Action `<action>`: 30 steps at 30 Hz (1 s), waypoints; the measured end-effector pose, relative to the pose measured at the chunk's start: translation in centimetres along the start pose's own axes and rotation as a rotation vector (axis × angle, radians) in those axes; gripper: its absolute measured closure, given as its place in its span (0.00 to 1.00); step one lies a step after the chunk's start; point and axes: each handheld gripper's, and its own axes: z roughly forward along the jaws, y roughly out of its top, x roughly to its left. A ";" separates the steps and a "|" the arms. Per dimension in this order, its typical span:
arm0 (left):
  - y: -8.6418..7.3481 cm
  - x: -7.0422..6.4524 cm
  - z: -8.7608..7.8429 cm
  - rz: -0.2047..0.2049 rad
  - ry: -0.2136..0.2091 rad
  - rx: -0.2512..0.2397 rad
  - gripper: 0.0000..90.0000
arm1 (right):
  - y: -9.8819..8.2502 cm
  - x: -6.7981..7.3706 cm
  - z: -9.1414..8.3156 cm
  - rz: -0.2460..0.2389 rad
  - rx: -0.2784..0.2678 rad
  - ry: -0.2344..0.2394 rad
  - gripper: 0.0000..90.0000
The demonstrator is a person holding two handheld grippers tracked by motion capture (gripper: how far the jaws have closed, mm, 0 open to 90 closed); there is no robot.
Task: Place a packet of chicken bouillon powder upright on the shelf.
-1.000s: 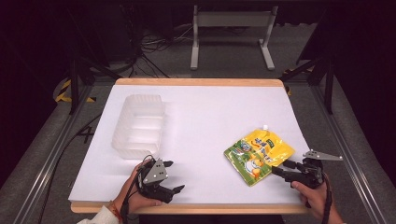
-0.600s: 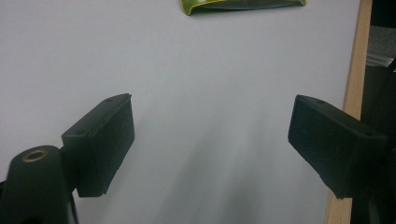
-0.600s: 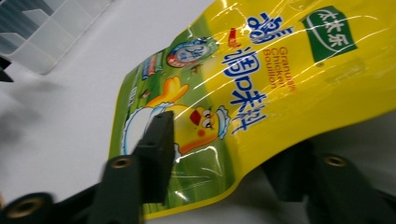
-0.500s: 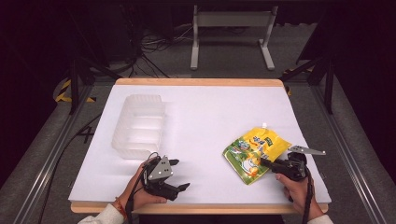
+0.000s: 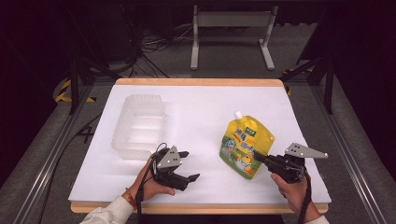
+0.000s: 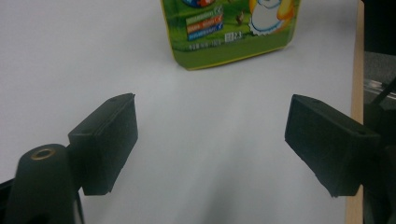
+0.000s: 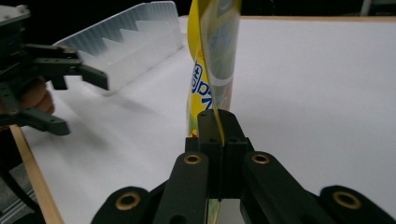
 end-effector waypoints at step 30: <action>3.4 -0.1 1.4 0.107 -0.009 -0.040 0.93 | 0.9 6.3 0.7 -0.275 -0.020 0.141 1.00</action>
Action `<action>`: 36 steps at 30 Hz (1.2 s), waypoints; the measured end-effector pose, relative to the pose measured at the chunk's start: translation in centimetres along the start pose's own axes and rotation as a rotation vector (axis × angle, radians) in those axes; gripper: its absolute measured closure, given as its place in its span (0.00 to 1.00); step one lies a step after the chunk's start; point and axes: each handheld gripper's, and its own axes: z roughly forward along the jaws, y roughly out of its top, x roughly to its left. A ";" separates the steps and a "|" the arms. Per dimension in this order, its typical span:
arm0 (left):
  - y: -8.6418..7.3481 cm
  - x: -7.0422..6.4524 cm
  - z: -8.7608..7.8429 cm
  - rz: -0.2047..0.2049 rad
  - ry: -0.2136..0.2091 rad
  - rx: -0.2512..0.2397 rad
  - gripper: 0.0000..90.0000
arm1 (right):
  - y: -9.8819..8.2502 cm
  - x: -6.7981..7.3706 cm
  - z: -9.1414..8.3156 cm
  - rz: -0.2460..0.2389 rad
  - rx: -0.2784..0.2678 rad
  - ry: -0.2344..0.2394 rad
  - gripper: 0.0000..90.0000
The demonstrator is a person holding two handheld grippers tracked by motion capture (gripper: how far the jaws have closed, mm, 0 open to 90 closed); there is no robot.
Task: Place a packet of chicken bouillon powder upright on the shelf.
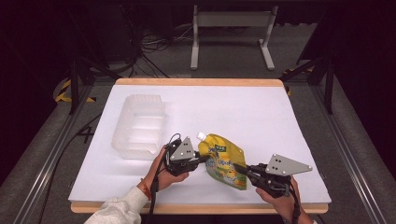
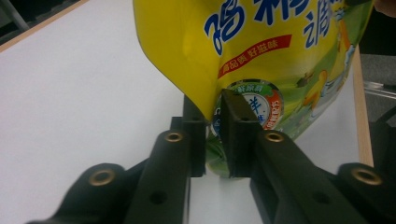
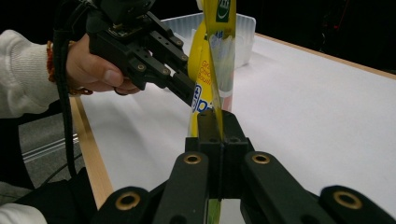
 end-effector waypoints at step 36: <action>0.6 2.9 -5.9 -0.052 0.228 -0.101 0.96 | 4.5 1.7 6.3 -0.103 -0.033 -0.027 0.99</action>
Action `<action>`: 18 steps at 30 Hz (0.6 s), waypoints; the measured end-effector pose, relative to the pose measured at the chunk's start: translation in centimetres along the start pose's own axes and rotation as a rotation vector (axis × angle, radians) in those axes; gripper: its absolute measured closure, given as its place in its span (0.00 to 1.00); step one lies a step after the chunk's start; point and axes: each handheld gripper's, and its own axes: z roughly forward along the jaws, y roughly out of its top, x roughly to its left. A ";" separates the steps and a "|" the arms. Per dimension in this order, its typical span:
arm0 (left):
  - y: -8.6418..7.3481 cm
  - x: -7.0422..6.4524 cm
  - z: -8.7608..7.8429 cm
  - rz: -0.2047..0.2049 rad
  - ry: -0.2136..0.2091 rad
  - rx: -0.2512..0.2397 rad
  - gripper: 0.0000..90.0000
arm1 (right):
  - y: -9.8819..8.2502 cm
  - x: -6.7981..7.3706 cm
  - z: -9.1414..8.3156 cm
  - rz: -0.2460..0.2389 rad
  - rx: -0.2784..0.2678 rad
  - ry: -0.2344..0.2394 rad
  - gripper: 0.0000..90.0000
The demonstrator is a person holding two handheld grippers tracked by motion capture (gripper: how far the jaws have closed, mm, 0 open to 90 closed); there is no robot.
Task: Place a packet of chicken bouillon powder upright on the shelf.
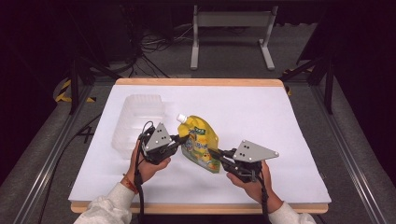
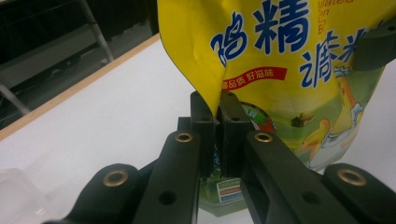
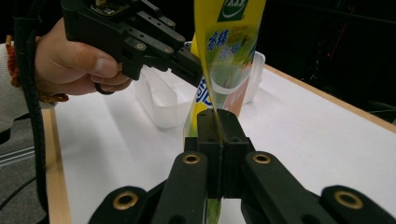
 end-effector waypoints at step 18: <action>-0.3 3.3 -2.9 -0.060 0.094 -0.066 0.96 | 3.3 -0.4 4.2 -0.044 -0.031 0.016 1.00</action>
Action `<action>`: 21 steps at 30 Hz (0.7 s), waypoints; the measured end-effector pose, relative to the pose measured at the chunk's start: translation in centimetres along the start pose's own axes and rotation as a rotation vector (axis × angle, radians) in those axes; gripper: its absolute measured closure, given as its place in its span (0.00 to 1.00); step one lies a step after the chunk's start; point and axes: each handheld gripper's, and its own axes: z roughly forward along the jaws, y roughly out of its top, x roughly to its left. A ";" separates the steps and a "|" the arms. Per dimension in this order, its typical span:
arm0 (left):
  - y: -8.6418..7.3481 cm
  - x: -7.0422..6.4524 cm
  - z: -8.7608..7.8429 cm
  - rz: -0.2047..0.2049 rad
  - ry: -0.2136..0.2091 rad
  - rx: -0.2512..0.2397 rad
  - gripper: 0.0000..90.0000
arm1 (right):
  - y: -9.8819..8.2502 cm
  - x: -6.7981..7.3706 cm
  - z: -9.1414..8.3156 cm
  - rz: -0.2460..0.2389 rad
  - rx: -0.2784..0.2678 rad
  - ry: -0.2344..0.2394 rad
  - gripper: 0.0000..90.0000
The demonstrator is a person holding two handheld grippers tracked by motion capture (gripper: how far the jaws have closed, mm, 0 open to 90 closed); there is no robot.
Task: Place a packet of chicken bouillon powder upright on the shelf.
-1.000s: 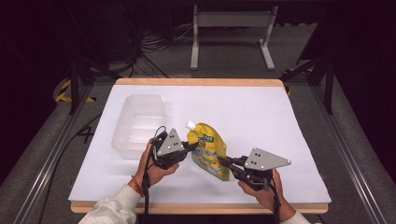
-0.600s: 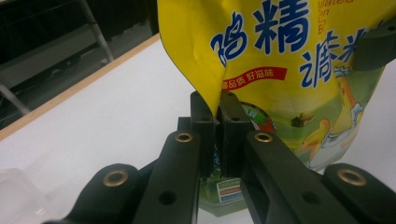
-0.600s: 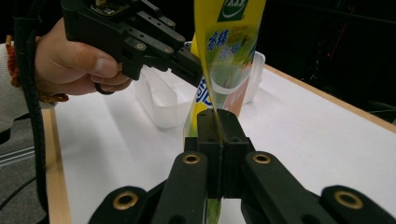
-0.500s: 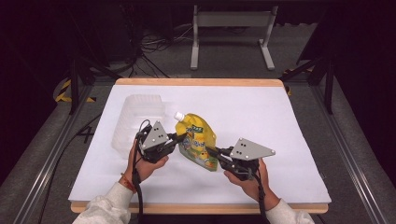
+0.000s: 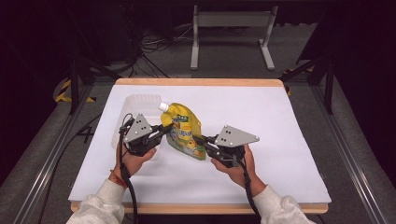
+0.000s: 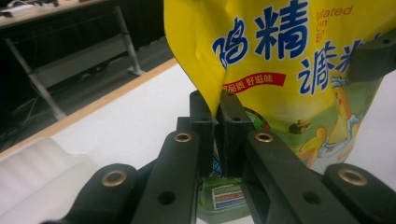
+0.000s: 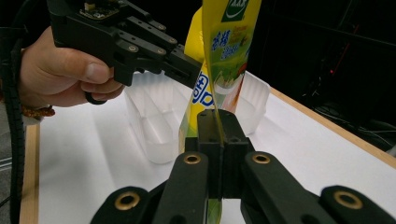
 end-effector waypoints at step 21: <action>-0.8 5.4 -2.7 -0.061 0.133 -0.051 0.95 | 3.3 -0.5 7.3 -0.027 -0.034 0.022 1.00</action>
